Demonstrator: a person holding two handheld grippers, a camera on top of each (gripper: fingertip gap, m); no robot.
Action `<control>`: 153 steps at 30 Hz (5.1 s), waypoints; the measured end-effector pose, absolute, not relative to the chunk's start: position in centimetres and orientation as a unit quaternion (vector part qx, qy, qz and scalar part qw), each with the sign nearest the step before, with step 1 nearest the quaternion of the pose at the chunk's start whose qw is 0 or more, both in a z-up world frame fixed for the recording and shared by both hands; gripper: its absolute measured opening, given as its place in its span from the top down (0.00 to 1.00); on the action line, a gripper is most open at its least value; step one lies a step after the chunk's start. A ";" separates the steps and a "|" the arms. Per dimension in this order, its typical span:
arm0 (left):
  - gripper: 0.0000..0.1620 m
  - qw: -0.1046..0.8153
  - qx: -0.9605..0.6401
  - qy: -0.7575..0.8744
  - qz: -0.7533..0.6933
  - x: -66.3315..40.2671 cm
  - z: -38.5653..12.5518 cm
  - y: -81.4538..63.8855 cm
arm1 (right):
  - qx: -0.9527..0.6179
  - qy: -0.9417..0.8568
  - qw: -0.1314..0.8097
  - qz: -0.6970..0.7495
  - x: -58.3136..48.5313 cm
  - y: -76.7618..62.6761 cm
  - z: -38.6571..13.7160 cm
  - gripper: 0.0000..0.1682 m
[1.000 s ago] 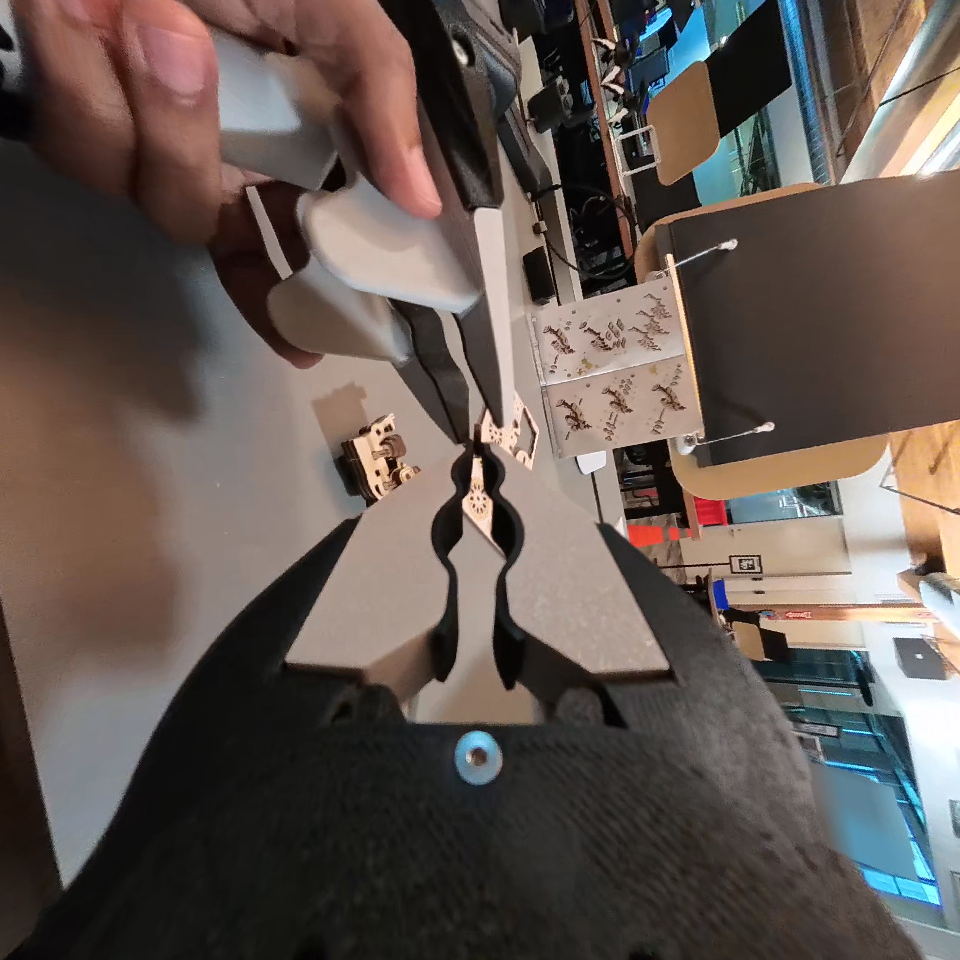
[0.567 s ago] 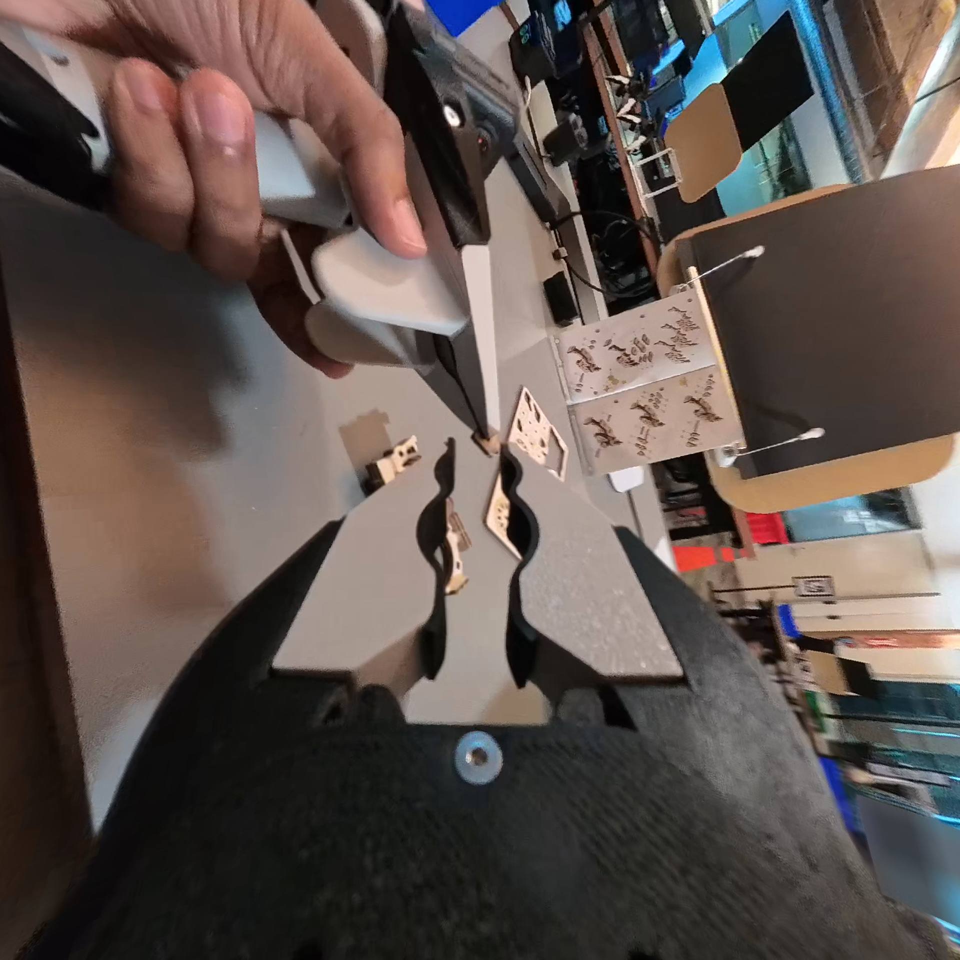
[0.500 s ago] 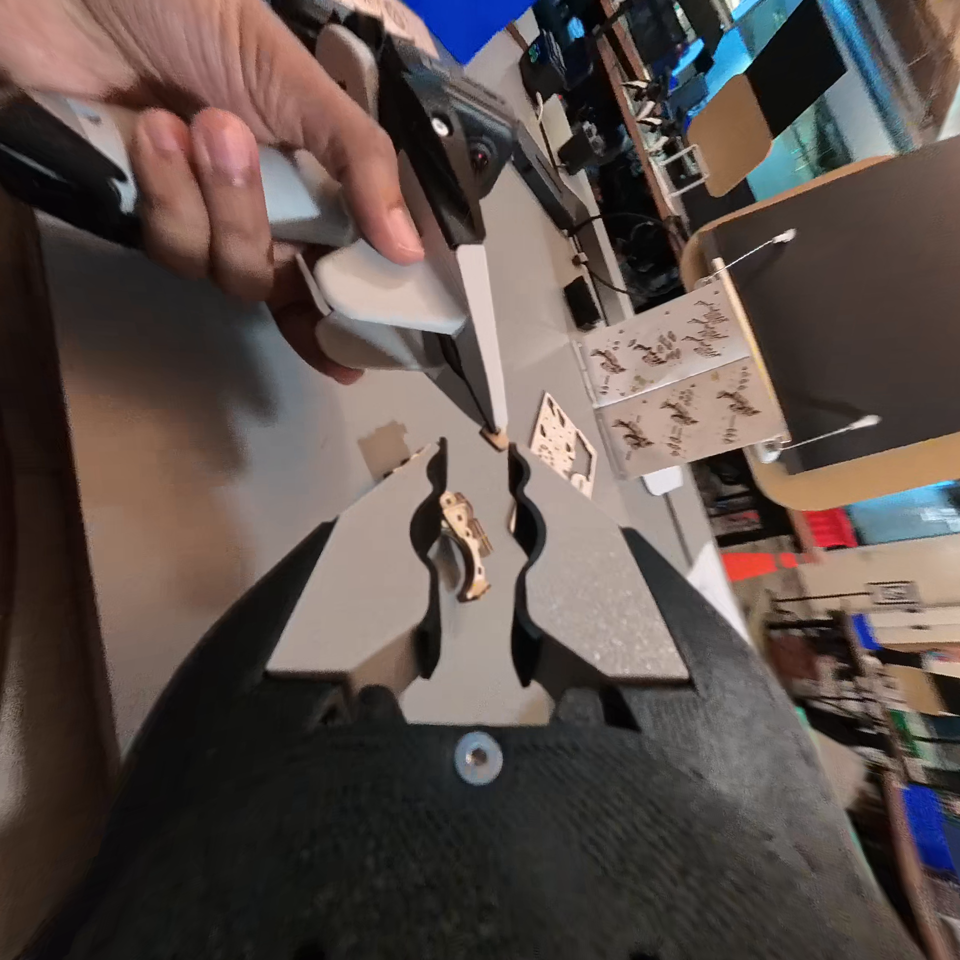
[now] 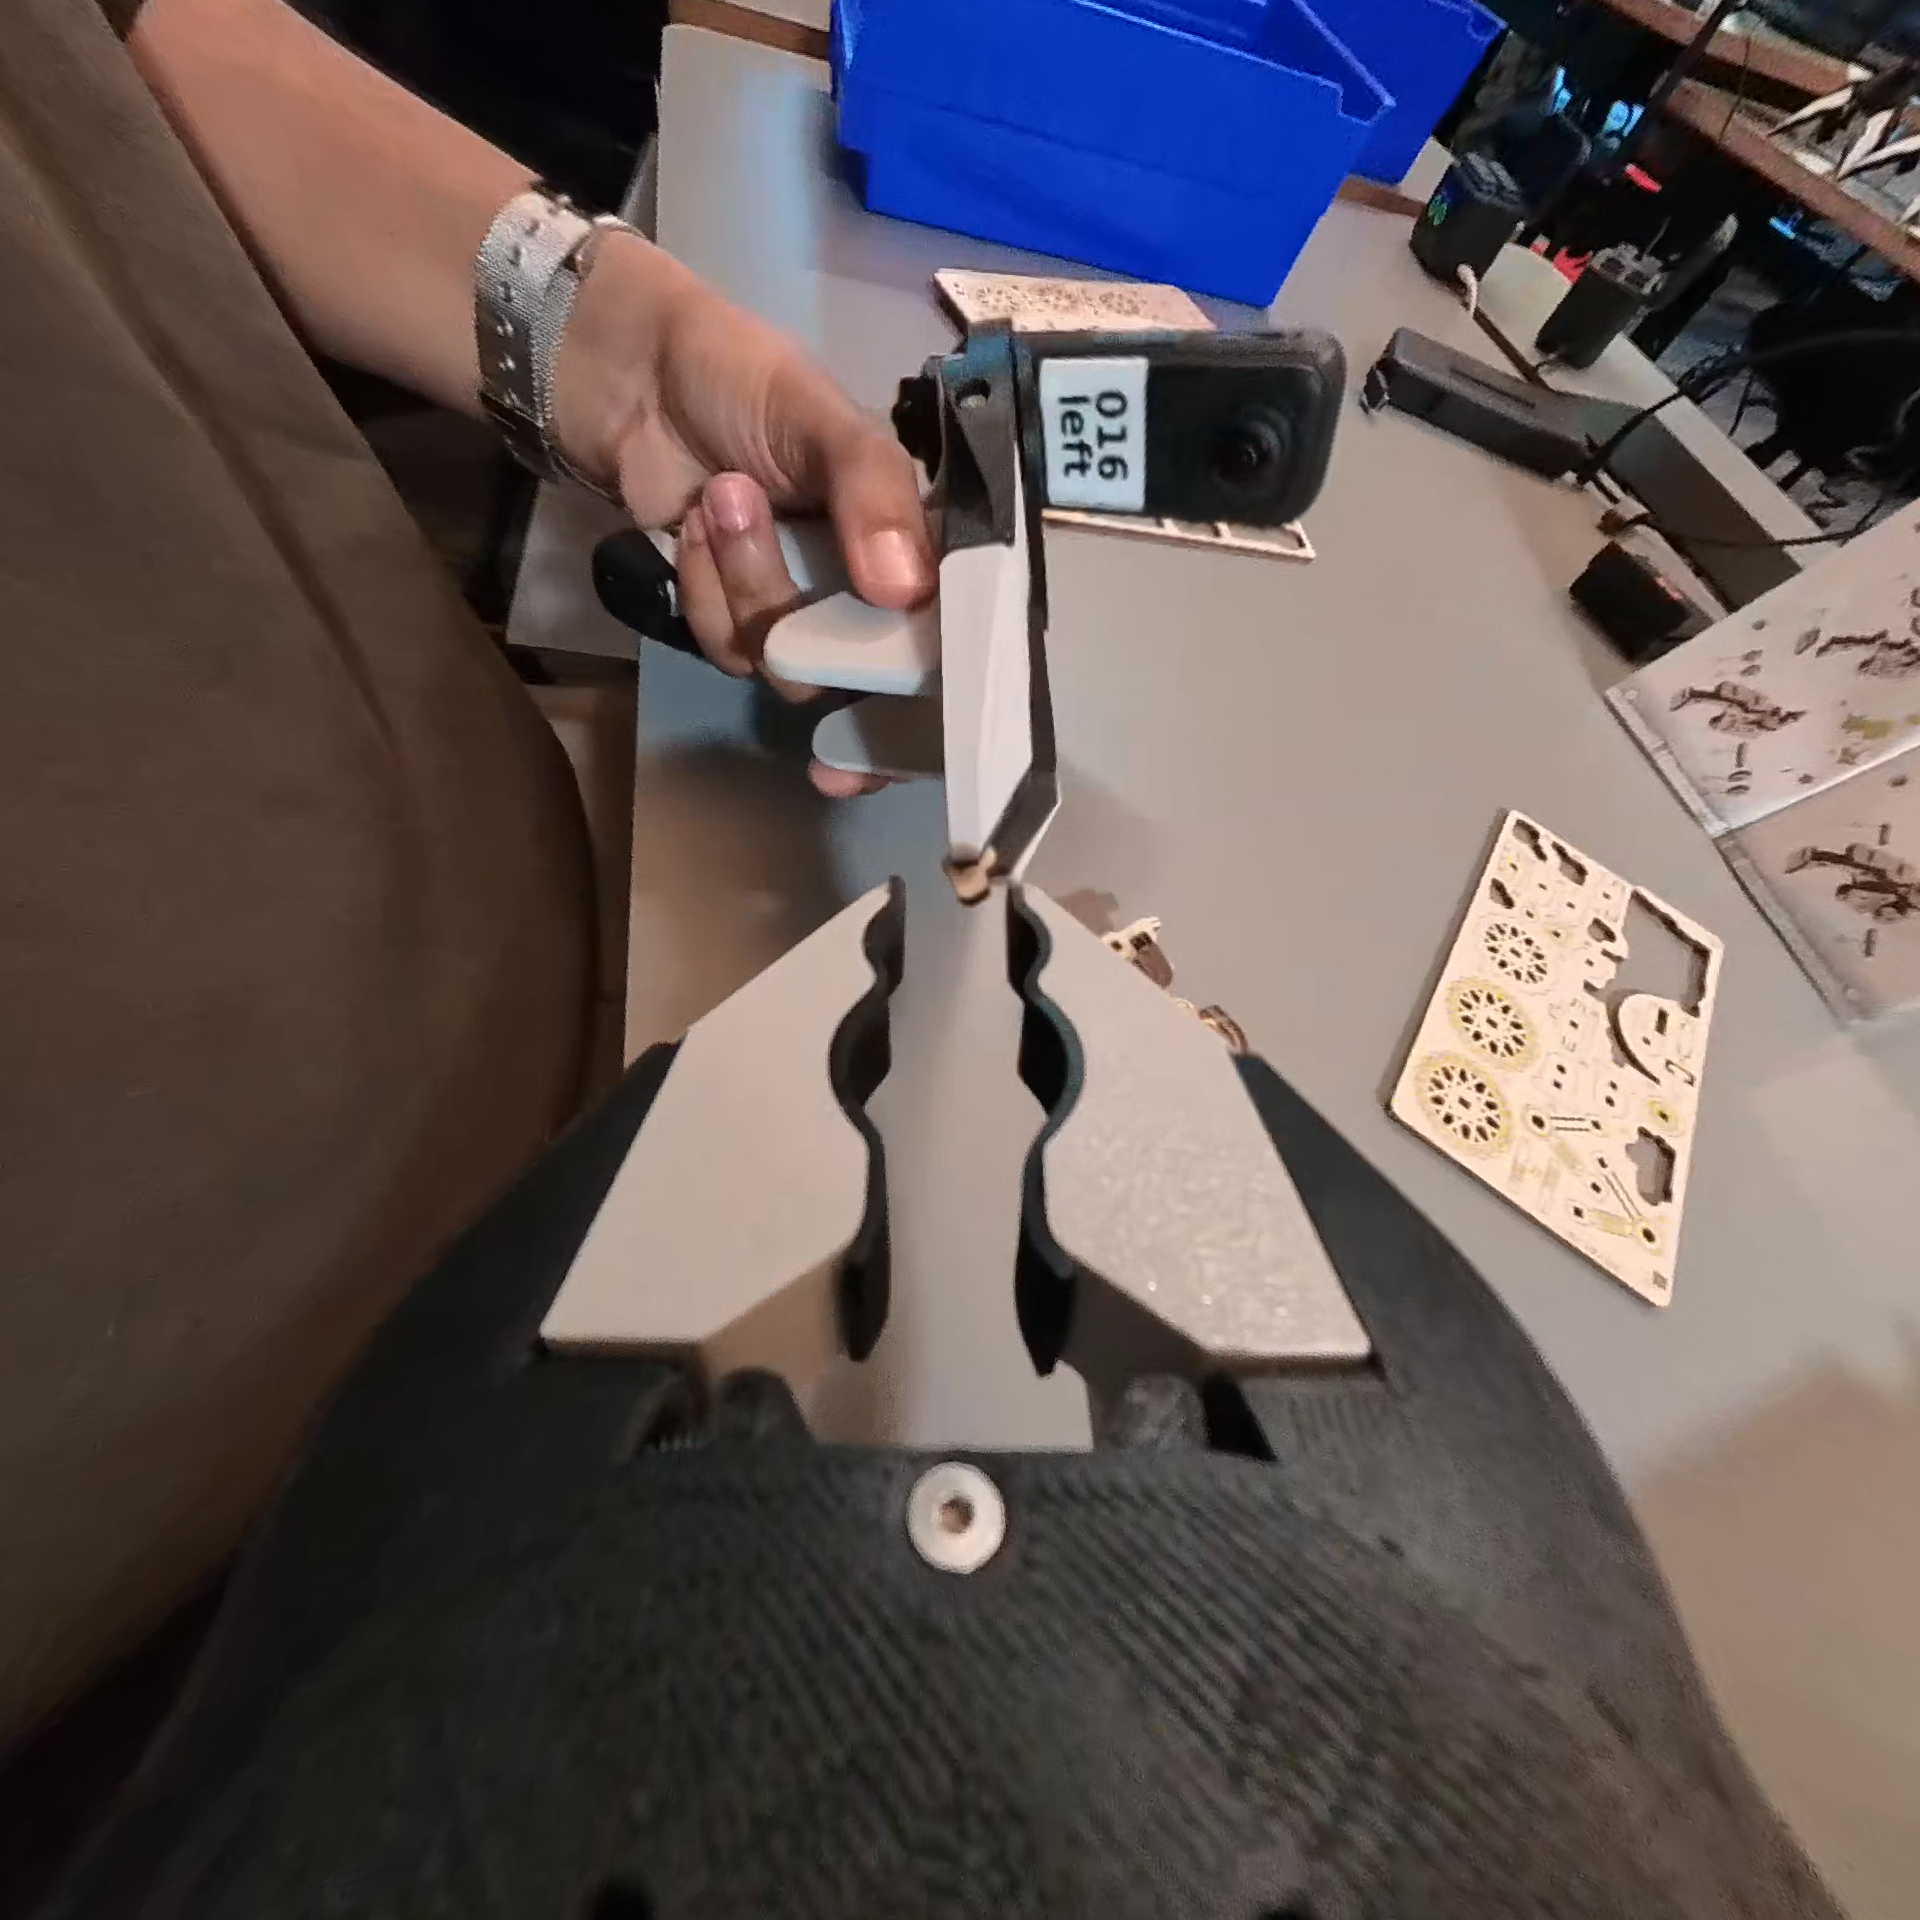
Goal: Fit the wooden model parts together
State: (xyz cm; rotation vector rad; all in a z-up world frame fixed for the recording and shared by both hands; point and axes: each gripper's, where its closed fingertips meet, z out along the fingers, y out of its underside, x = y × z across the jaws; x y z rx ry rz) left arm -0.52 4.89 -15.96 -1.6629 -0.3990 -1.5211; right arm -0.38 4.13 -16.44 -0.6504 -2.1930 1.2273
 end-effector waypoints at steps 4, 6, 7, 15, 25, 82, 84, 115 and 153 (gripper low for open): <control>0.99 0.402 -0.663 -0.154 -0.613 -0.1 -16.2 4.8 | -0.235 -0.820 0.271 0.447 -0.3 4.0 -16.7 0.95; 1.00 0.397 -0.669 -0.151 -0.610 0.1 -16.3 4.7 | -0.230 -0.825 0.272 0.439 -0.3 4.0 -17.1 0.96; 1.00 0.396 -0.671 -0.149 -0.609 0.2 -16.4 4.7 | -0.227 -0.826 0.273 0.438 -0.3 4.0 -17.1 0.96; 1.00 0.389 -0.674 -0.157 -0.609 0.1 -16.7 4.7 | -0.211 -0.831 0.291 0.425 -0.4 4.0 -17.2 0.96; 1.00 0.388 -0.670 -0.167 -0.610 0.0 -16.8 4.9 | -0.200 -0.838 0.304 0.406 -0.5 4.2 -17.4 0.97; 0.77 0.473 -0.837 -0.112 -0.252 -3.8 -20.7 8.3 | -0.626 -0.647 -0.004 0.436 -3.8 10.0 -21.5 0.97; 0.79 0.466 -0.844 -0.111 -0.241 -3.8 -21.0 8.4 | -0.626 -0.649 -0.005 0.432 -3.8 9.9 -21.5 0.97; 0.91 0.453 -0.856 -0.103 -0.226 -3.4 -21.5 8.9 | -0.587 -0.724 0.012 0.362 -3.6 9.9 -21.7 0.97; 0.90 0.464 -0.881 0.018 -0.089 -5.2 -21.2 10.2 | -0.509 -0.790 0.083 0.331 -3.6 9.6 -21.6 0.97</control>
